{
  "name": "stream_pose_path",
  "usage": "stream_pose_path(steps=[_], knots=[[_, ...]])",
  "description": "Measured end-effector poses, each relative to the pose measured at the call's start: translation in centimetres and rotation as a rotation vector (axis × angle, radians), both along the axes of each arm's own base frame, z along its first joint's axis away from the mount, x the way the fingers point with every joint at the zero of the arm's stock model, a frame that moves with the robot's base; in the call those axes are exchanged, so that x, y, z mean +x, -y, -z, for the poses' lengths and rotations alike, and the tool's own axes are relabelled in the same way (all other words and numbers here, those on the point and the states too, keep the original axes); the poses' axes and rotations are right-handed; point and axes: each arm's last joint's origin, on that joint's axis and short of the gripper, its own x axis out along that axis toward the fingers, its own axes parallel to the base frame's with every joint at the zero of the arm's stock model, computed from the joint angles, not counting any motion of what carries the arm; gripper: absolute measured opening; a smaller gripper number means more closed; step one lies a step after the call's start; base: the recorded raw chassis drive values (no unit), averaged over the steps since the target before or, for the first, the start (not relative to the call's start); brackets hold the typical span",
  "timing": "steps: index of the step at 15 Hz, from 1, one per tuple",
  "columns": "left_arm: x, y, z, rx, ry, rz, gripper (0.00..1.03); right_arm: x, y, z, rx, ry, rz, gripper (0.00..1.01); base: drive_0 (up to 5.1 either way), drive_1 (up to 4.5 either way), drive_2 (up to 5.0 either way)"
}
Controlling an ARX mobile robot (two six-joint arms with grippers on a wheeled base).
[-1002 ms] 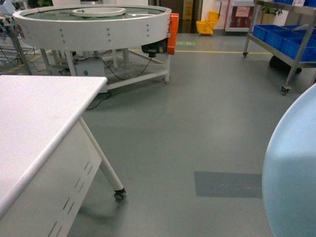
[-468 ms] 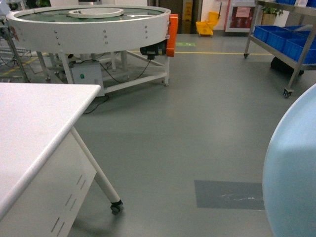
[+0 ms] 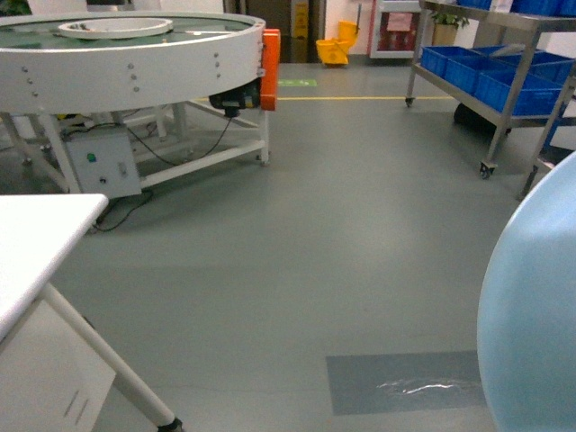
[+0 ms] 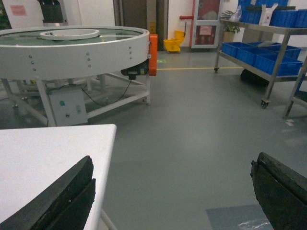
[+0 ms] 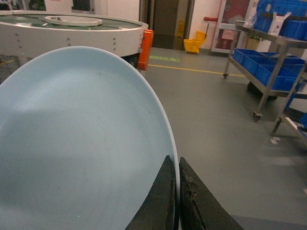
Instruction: Place blue tray on left shelf second layer neatly
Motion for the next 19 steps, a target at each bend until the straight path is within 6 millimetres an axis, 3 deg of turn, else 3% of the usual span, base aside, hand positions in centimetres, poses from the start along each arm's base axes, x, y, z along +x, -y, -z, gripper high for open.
stream_pose_path(steps=[19], knots=[[0.00, 0.00, 0.03, 0.000, -0.003, 0.001, 0.98, 0.01, -0.04, 0.10, 0.000, -0.006, -0.003, 0.02, -1.6, 2.77, -5.9]])
